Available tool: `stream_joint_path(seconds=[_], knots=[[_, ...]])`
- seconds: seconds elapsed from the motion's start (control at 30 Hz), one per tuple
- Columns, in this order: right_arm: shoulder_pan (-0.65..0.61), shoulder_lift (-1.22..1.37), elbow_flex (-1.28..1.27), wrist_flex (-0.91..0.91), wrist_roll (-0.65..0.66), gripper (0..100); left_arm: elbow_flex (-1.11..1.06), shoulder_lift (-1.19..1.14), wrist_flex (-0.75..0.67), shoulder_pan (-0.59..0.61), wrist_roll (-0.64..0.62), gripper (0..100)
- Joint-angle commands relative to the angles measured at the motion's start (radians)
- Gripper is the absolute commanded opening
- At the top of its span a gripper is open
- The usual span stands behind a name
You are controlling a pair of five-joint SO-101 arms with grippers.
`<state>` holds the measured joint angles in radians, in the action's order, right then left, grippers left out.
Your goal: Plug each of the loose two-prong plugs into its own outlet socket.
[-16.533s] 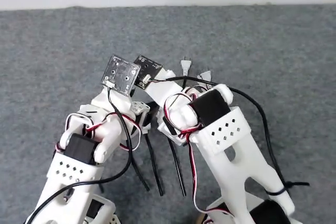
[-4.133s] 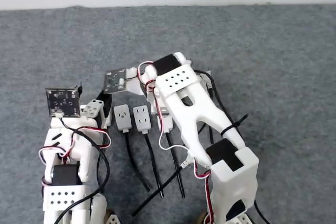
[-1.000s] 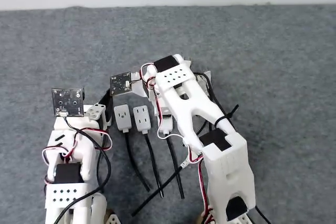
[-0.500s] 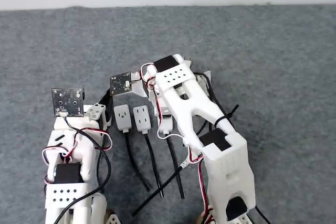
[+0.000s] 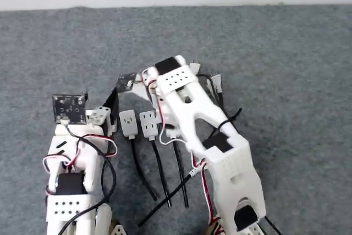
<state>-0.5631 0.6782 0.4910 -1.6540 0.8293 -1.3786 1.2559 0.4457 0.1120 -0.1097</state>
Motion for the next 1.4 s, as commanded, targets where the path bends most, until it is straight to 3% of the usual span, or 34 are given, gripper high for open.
stream_joint_path(seconds=[0.0,0.13,0.33,0.67,1.2,1.37], knots=[[-0.016,-0.045,0.135,-0.13,-0.204,31.0,0.028,0.011,-0.043,0.008,-0.008,25],[-0.016,-0.073,0.164,-0.14,-0.347,30.4,0.028,0.012,-0.041,0.008,-0.008,25],[-0.016,-0.076,0.161,-0.143,-0.39,30.3,0.028,0.008,-0.041,0.008,-0.008,25],[-0.028,-0.004,0.074,-0.119,-0.672,30.3,0.028,0.008,-0.041,0.008,-0.008,25],[-0.096,0.074,0.068,0.024,-0.813,30.0,0.028,0.011,-0.041,0.008,-0.008,25],[-0.096,0.093,0.068,0.024,-0.815,16.5,0.028,0.012,-0.041,0.009,-0.008,25]])
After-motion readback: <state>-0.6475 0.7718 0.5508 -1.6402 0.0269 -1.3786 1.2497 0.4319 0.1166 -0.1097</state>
